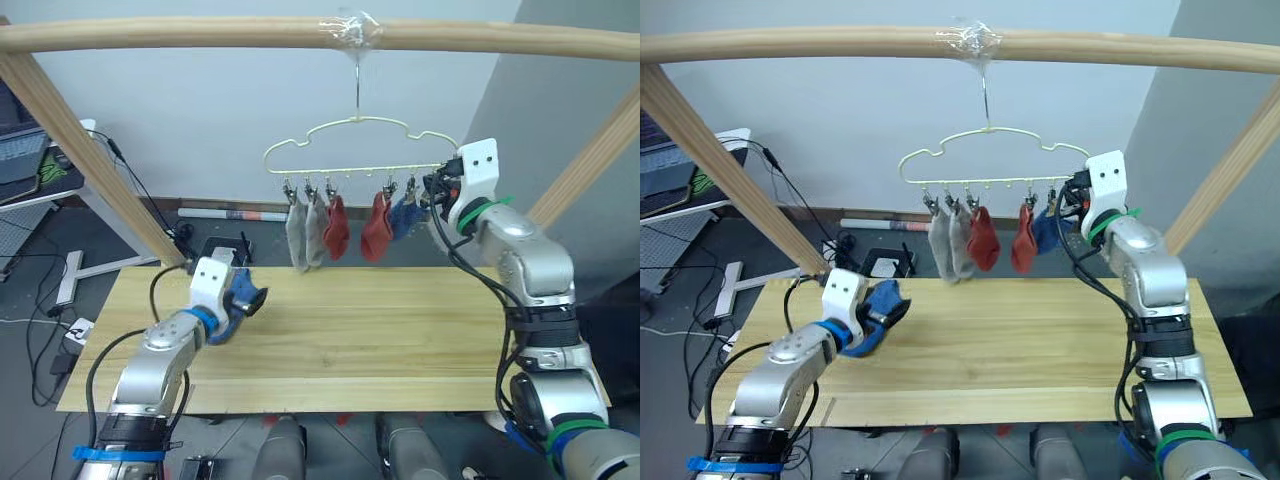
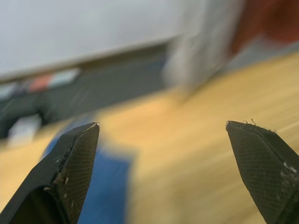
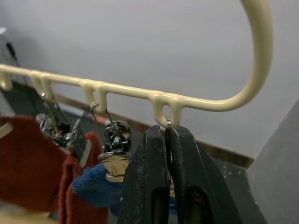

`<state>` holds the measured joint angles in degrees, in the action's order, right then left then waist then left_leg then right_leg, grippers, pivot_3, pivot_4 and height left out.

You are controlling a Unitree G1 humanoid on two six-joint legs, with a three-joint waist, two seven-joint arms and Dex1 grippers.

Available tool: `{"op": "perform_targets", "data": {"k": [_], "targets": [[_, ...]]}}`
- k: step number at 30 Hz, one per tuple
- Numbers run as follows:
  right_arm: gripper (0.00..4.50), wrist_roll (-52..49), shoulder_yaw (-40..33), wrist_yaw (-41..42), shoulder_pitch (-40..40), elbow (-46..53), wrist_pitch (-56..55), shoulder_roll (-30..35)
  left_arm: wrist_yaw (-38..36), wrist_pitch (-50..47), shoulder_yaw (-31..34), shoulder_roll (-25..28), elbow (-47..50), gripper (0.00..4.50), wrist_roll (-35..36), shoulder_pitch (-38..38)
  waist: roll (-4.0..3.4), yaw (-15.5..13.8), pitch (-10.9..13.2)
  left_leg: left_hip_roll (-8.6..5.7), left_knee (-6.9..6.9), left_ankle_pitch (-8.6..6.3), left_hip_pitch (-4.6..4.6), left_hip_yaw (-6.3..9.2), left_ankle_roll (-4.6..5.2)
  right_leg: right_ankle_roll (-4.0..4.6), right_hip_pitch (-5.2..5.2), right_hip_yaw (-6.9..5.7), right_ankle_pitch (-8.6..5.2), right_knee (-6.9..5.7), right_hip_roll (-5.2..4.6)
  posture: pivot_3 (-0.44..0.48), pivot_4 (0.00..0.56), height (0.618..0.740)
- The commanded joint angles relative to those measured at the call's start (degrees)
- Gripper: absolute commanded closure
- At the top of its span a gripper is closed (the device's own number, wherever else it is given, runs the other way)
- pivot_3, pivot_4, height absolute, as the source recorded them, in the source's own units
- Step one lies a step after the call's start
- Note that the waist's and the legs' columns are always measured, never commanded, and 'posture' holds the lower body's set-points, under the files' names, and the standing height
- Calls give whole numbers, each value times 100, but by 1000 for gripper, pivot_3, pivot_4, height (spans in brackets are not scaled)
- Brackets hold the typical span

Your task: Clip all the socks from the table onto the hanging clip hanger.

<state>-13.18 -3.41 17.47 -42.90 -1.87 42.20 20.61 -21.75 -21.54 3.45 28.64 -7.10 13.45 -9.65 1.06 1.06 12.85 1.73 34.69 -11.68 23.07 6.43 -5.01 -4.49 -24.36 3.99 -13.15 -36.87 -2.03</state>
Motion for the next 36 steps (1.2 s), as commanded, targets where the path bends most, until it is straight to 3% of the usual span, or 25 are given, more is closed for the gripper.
{"op": "perform_targets", "data": {"k": [1,7,12,16,21,24,30,36], "targets": [[4487,-153,-130,82,-108,286,367,119,164,790,167,-147,-760,0,-274,-266,0,-38,0,0,0,0,1,0,0,0,0,-1,0,0,-1,95,209,740],[4487,-214,-196,-64,-86,483,624,83,81,1439,281,-371,-1594,0,-332,-506,0,-56,0,0,-4,0,1,-1,0,-1,-2,-1,1,1,-1,74,210,740],[4487,-217,-165,-77,3,711,848,93,62,1906,73,-453,-2839,0,-689,-1102,0,-57,0,0,-6,0,0,0,0,-4,-2,-3,2,-2,0,65,210,740],[4487,-195,-174,-89,18,786,913,111,217,1958,108,-508,-3564,0,-845,-1416,0,-40,0,0,-5,0,0,-2,-1,-9,-2,-1,5,-1,-1,53,207,740],[4487,-196,-184,-90,98,892,998,124,-177,1545,61,-661,-4012,0,-807,-1458,0,-3,-1,-1,-14,0,-2,-1,-1,-32,-1,-4,18,-1,-1,49,205,740],[4500,-230,-213,-97,148,1000,1099,125,-282,1460,-4,-701,-3915,596,-867,-1250,-2,26,-3,-1,-14,0,-7,-1,-1,-33,3,-4,18,-1,-1,42,204,740],[4500,-254,-298,-72,149,991,1162,195,-420,1258,66,-820,-3307,2326,-727,-976,-15,51,-10,-1,-12,0,-16,-1,-1,-30,12,-3,17,-4,-2,40,201,740],[4500,-300,-380,-26,55,906,1206,240,-735,1096,-228,-1052,-2063,4119,-680,-572,-15,44,-11,-3,-9,0,-12,-1,-1,-30,15,-3,17,1,-4,38,198,740]]}}
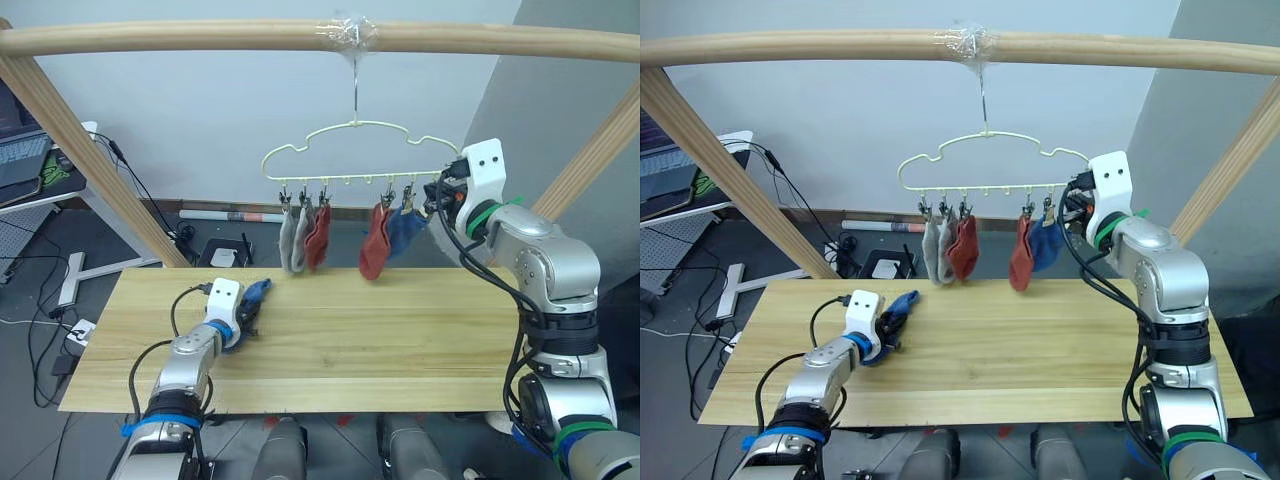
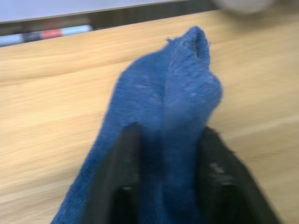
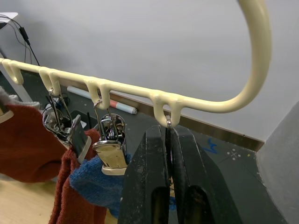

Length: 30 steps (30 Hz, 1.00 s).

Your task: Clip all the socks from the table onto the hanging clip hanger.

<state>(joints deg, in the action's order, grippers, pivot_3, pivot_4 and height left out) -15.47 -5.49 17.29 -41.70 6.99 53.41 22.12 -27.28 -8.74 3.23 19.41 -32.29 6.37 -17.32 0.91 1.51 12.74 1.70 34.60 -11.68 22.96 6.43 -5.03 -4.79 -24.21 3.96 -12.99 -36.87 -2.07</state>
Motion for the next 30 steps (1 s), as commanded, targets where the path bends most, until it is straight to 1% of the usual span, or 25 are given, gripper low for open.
{"op": "perform_targets", "data": {"k": [1,3,5,7,9,11,12,13,16,17,18,19,23,26,30], "targets": [[4500,-81,-184,-5,-70,18,96,86,-193,-236,-219,-149,573,4451,39,236,0,0,0,0,0,0,0,0,0,-1,0,1,0,0,0,38,198,740],[4500,-179,-276,-14,-125,-47,195,39,-239,-396,-308,-295,946,4479,113,344,1,6,1,0,-1,0,1,1,0,-1,-2,-1,0,-1,0,31,197,740],[4500,-627,-828,-148,-379,-139,1185,-138,-407,-582,-866,-767,2240,4479,326,571,2,16,2,0,-1,0,2,1,0,0,-2,0,0,-1,0,31,197,740],[4500,-891,-1264,-260,-626,-207,1996,-198,-480,-721,-1275,-1170,3121,4479,457,577,2,-63,4,-8,3,0,11,0,0,3,-4,2,0,0,-10,14,197,740],[4500,-973,-1485,-335,-794,-223,2450,-202,-409,-800,-1481,-1405,3448,4479,403,433,3,-104,4,-10,22,0,24,5,0,15,-6,-4,-6,4,-12,14,197,740],[4500,-976,-2000,-588,-1032,-173,3249,-477,-283,-855,-1724,-1677,3633,4479,303,147,3,-81,4,-10,26,0,25,4,0,19,-6,-3,-9,6,-9,14,197,740],[4500,-954,-2193,-680,-1121,-141,3547,-593,-241,-854,-1807,-1765,3680,4479,283,42,2,-63,3,-9,25,0,23,4,1,19,-8,-2,-9,2,-7,14,197,740],[4500,-923,-2318,-746,-1191,-133,3729,-670,-220,-853,-1845,-1810,3687,4479,277,-28,0,-39,2,-7,24,0,16,4,1,22,-7,-2,-11,-3,-3,-8,195,740],[4500,-964,-2474,-897,-1271,-122,3901,-779,-174,-596,-2074,-1860,3546,4479,32,-316,-5,18,-1,-5,21,-1,12,3,2,24,-1,0,-13,1,-1,-8,195,740],[4500,-1023,-2513,-970,-1284,-126,3909,-811,-48,-395,-2160,-1950,3326,4479,-153,-547,-5,11,-1,-5,22,-1,15,2,2,23,-1,-1,-13,4,-1,-8,195,740],[4500,-1068,-2571,-1069,-1315,-153,3909,-846,67,-174,-2254,-1962,3041,4479,-401,-770,-4,4,-1,-6,22,-1,16,3,2,23,-1,-1,-13,5,-1,-33,192,740],[4500,-1109,-2612,-1150,-1336,-173,3909,-867,149,-11,-2317,-1967,2826,4479,-573,-925,-5,2,-1,-8,24,-1,21,5,2,22,-4,-3,-13,6,-2,-33,192,740],[4500,-1332,-2663,-1385,-1345,-202,3909,-827,387,564,-2255,-1969,2322,4479,-816,-1136,-5,29,-1,-10,26,-2,26,4,3,20,-3,-1,-11,11,-3,-49,193,740],[4500,-1508,-2673,-1547,-1332,-214,3909,-804,476,803,-2209,-2016,2127,4479,-880,-1231,-5,30,-1,-9,23,-6,25,4,11,14,-6,-3,-8,6,-2,-49,193,740],[4500,-1772,-2700,-1798,-1314,-234,3909,-786,779,1085,-2165,-2047,1965,4479,-1083,-1321,-5,30,-1,-9,25,-7,34,4,12,-3,-10,-3,1,10,-3,-56,196,740]]}}
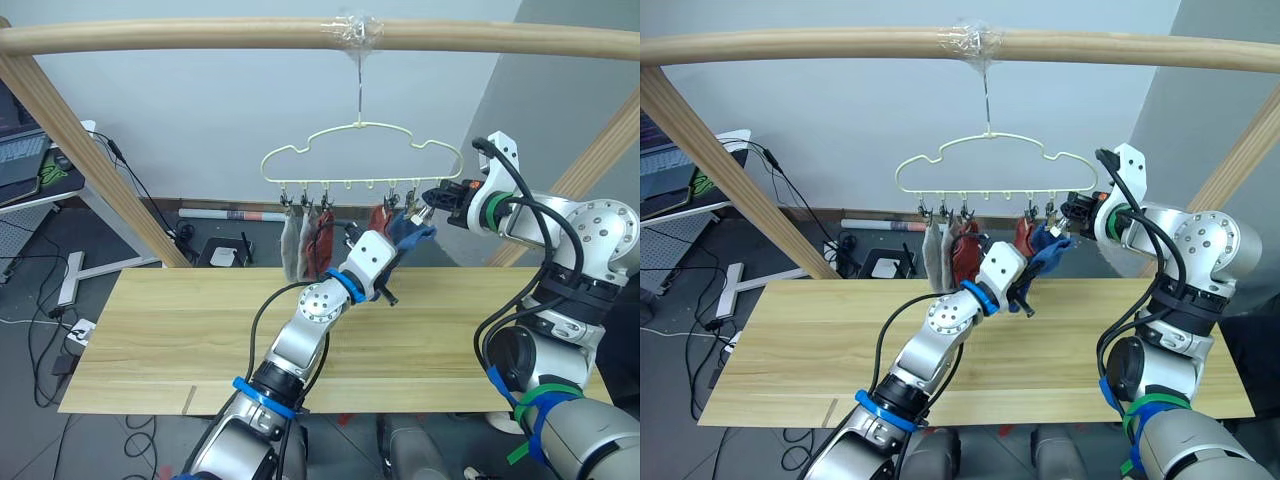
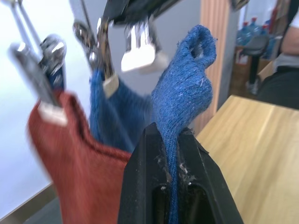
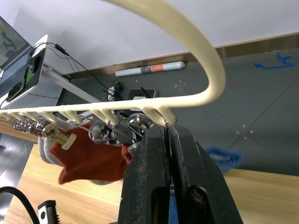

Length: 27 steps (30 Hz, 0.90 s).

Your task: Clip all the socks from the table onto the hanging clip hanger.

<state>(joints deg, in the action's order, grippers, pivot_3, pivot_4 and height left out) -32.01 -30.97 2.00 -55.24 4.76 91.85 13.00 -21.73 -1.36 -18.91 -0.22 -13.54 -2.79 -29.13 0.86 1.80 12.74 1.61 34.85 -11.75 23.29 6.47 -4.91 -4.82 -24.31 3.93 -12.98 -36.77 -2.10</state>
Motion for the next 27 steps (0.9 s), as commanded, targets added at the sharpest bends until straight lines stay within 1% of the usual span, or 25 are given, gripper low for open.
{"op": "perform_targets", "data": {"k": [1,5,12,17,24,27], "targets": [[4500,-174,-158,-331,41,-22,65,142,280,410,50,-79,82,4479,-217,-140,0,1,0,0,0,0,0,0,0,-1,0,1,0,1,0,-56,196,740],[4500,-326,-199,-522,5,-136,65,248,467,800,-48,94,127,4479,-604,-76,0,2,0,0,0,0,0,0,0,0,0,0,0,1,0,-56,196,740],[4500,-564,-312,-821,-131,-333,65,276,661,1281,-168,228,177,4479,-1023,42,0,0,0,0,0,0,1,0,0,-1,0,0,0,1,0,-59,197,740],[4500,-842,-450,-1131,-176,-362,65,136,704,1302,-132,161,70,4479,-1046,18,0,2,0,0,0,0,1,1,0,0,0,0,0,0,0,-59,197,740],[4500,-1616,-634,-1803,-80,-335,65,-78,791,1310,-108,86,-125,4479,-1109,-115,0,10,0,0,0,0,1,0,1,-1,-1,0,0,-1,0,-53,198,740],[3716,-1869,-771,-2052,-124,-428,65,-47,798,1295,-95,57,-147,4500,-1101,-148,0,13,0,0,0,0,4,1,1,-1,-3,0,0,-1,0,-52,197,740]]}}
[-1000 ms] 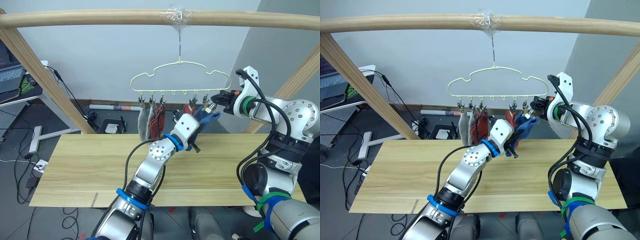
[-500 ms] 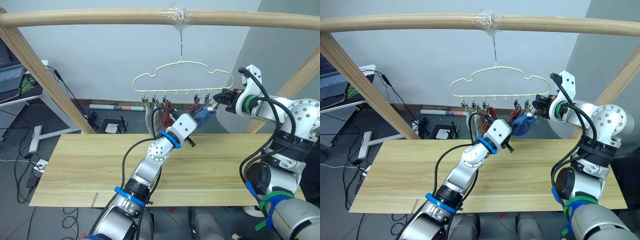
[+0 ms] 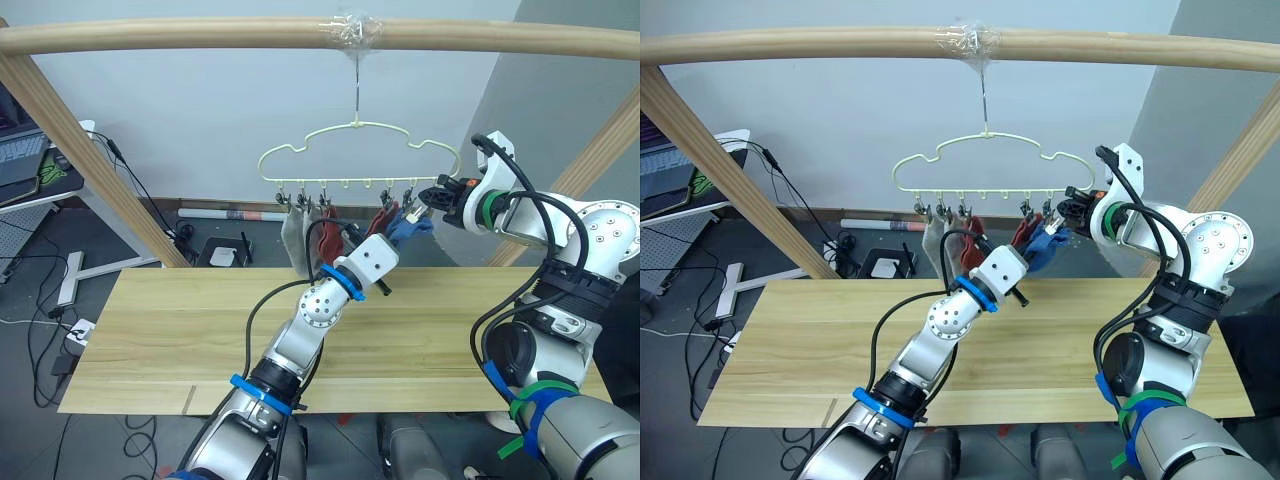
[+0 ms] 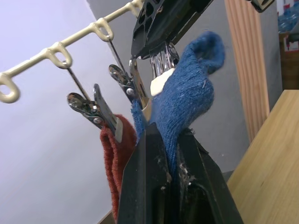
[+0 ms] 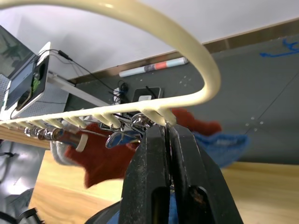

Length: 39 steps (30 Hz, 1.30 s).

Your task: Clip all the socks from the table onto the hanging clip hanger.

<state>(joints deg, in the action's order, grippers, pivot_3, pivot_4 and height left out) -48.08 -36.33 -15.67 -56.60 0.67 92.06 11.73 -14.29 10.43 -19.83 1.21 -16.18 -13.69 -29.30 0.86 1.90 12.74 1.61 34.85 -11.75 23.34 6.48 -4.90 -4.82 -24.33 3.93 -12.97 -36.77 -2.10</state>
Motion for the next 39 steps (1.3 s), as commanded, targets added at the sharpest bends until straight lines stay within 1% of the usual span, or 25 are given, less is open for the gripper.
{"op": "perform_targets", "data": {"k": [1,3,6,10,12,14,17,20,21,23,24,25,26,30,31,32,33,35,36,39], "targets": [[3325,-325,-284,-369,-15,-45,44,75,34,101,-2,-101,125,4500,9,-133,0,6,0,0,0,0,1,0,0,-1,-1,0,0,0,0,-52,197,740],[2536,-444,-418,-532,-88,-85,44,25,-61,39,-13,-153,173,4500,102,-124,-1,17,0,0,0,0,2,0,0,-1,-4,0,1,-1,0,-52,196,740],[1507,-624,-490,-711,-123,-110,44,6,-166,-45,-6,-205,222,4500,185,-107,-2,73,1,0,-1,0,4,0,1,-1,-7,0,1,-2,0,-52,196,740],[79,-987,-625,-686,-264,90,44,21,-619,-799,47,-488,614,4500,746,-102,-5,142,3,0,-1,-1,7,0,2,-2,-9,1,1,-5,1,-52,196,740],[28,-1119,-577,-570,-258,263,44,137,-801,-1257,88,-618,789,4500,1023,-130,-6,161,4,0,-1,-1,9,0,2,-2,-12,1,1,-5,1,-54,195,740],[28,-1093,-352,-310,-121,542,44,375,-939,-1731,174,-751,916,4500,1323,-157,-9,163,5,0,-1,-1,9,0,3,-1,-13,0,1,-5,1,-61,193,740],[28,-1026,-251,-116,40,762,44,502,-952,-2193,303,-888,1022,4500,1600,-174,-10,183,5,0,0,-2,12,0,4,-2,-16,1,0,-2,1,-65,190,740],[28,-854,154,262,517,1251,-73,887,-897,-2685,603,-1121,872,4500,2051,-239,-10,204,5,1,0,-2,12,0,4,-2,-17,0,0,-3,2,-77,187,740],[9,-742,498,512,809,1542,-254,1207,-900,-2769,701,-1173,746,4244,2162,-289,-10,210,5,0,1,-2,13,0,4,-2,-17,1,0,-1,2,-86,183,740],[0,-637,815,814,1234,1906,-527,1463,-952,-2875,842,-1195,557,3711,2319,-373,-10,202,5,-1,2,-2,17,-1,4,-6,-18,1,-3,1,1,-94,179,740],[0,-566,955,948,1424,2052,-682,1561,-968,-2902,889,-1182,485,3454,2366,-401,-11,248,4,-1,2,-2,17,-1,4,-10,-18,1,-4,5,1,-94,179,740],[0,-586,920,977,1539,2124,-735,1485,-989,-2904,910,-1152,423,2919,2383,-408,-11,281,4,-1,2,-2,16,-6,4,-14,-19,6,-2,5,1,-94,179,740],[0,-606,907,1014,1676,2203,-790,1395,-1040,-2886,921,-1095,361,2855,2385,-396,-11,305,4,-1,2,-2,16,-6,4,-15,-21,6,-2,3,1,-92,180,740],[0,-456,1153,1353,2267,2523,-1149,1414,-1236,-2779,913,-806,245,1780,2311,-273,-12,329,4,3,0,-2,10,-5,4,-15,-26,6,-2,-9,9,-83,180,740],[0,-399,1222,1456,2403,2574,-1250,1475,-1275,-2792,926,-725,262,1389,2309,-218,-12,330,4,4,1,-2,9,-5,4,-15,-27,8,-3,-10,9,-83,180,740],[0,-351,1290,1519,2494,2611,-1333,1508,-1309,-2802,940,-654,278,1152,2319,-180,-12,329,4,4,2,-2,10,-6,4,-15,-28,10,-3,-10,9,-70,180,740],[0,-274,1407,1651,2642,2659,-1451,1604,-1370,-2852,967,-524,370,767,2343,-93,-12,326,4,3,4,-2,10,-7,4,-14,-28,11,-3,-9,9,-61,181,740],[0,-5,1746,2108,3067,2772,-1835,1979,-1534,-3037,1097,-113,764,170,2424,190,-12,310,4,3,5,-2,12,-8,4,-14,-27,12,-2,-7,9,-61,181,740],[0,86,1815,2281,3261,2775,-2002,2101,-1632,-3156,1215,155,1040,33,2489,358,-11,309,4,3,3,-2,12,-8,4,-14,-27,12,-2,-6,8,-61,181,740],[0,498,2107,2933,3808,2783,-2822,2492,-1991,-3423,1660,1029,1767,33,2759,833,-12,323,4,7,-4,-2,10,-8,4,-12,-32,12,-4,-10,9,-23,176,740]]}}
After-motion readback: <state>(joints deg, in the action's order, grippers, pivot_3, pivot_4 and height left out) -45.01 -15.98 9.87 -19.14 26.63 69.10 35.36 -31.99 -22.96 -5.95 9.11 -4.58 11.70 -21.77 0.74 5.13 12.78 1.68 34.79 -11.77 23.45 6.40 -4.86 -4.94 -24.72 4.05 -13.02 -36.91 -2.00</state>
